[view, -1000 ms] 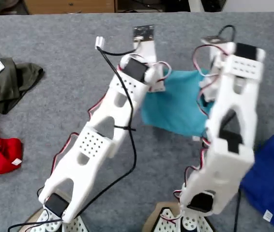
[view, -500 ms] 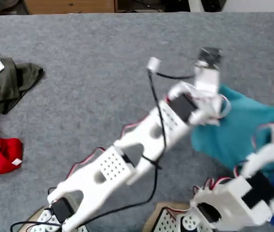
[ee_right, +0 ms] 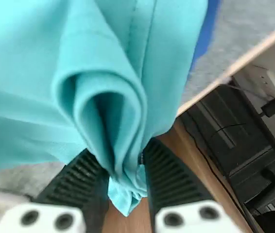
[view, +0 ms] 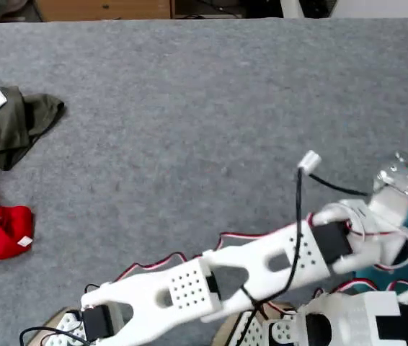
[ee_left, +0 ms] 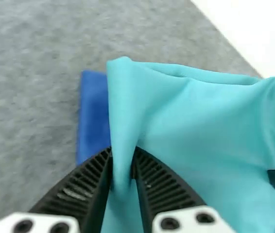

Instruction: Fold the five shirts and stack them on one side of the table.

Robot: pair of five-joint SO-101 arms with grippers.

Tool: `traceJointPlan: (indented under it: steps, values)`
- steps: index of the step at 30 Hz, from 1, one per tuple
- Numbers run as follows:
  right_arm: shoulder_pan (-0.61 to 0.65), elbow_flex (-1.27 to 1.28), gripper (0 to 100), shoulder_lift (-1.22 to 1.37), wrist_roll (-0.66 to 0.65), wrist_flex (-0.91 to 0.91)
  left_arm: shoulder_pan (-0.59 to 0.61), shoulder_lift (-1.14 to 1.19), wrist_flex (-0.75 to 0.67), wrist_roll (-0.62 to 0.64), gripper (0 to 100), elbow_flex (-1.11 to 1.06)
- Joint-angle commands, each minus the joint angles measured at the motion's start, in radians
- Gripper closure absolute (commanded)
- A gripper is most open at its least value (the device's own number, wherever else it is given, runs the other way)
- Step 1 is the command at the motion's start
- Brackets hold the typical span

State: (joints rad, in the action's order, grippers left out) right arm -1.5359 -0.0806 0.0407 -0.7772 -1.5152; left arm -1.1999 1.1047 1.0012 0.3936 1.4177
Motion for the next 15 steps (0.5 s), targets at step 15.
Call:
traceJointPlan:
  steps: [15]
  values:
    - [-0.045,0.027,65.6,0.027,-0.106,0.086,0.003,-0.027,0.101,-0.018,79,0.011]
